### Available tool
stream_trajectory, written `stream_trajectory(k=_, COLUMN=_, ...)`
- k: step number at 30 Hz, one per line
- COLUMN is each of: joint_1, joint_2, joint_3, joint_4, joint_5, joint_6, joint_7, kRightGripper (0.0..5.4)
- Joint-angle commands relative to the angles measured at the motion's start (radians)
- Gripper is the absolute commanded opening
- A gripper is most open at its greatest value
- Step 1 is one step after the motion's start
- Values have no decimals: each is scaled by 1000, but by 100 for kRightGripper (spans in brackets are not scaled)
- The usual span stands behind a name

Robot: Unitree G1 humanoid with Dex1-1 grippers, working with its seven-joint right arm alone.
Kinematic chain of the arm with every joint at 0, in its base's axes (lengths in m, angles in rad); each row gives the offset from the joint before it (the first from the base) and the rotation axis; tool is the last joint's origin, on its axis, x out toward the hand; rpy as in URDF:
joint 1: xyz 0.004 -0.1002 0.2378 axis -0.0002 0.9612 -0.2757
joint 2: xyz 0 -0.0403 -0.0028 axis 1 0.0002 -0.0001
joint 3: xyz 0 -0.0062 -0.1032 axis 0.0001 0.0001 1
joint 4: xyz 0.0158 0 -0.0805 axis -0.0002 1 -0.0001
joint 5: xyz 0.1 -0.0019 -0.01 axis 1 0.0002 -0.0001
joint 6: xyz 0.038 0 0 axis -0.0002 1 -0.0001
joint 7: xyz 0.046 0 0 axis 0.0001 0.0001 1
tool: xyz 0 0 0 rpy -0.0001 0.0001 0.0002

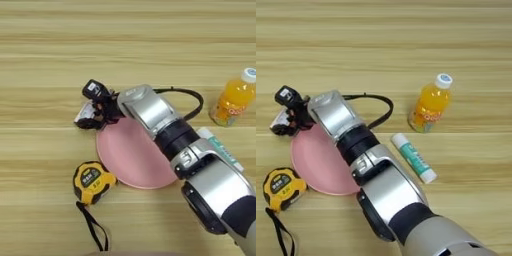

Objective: Move the objects on the table

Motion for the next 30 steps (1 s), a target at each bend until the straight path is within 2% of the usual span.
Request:
stream_trajectory(k=1, joint_1=-68, joint_2=-17, joint_3=-42, joint_4=-131, joint_5=33, joint_6=-18, joint_7=7, kRightGripper=395)
stream_trajectory(k=7, joint_1=-29, joint_2=-58, joint_3=-59, joint_4=-264, joint_5=62, joint_6=15, joint_7=35, kRightGripper=395)
stream_trajectory(k=15, joint_1=84, joint_2=-179, joint_3=-109, joint_4=-473, joint_5=126, joint_6=16, joint_7=99, kRightGripper=395)
stream_trajectory(k=21, joint_1=168, joint_2=-255, joint_3=-171, joint_4=-569, joint_5=195, joint_6=-10, joint_7=147, kRightGripper=395)
stream_trajectory(k=27, joint_1=300, joint_2=-334, joint_3=-241, joint_4=-671, joint_5=283, joint_6=-97, joint_7=223, kRightGripper=395)
stream_trajectory(k=30, joint_1=337, joint_2=-356, joint_3=-268, joint_4=-674, joint_5=313, joint_6=-137, joint_7=243, kRightGripper=394)
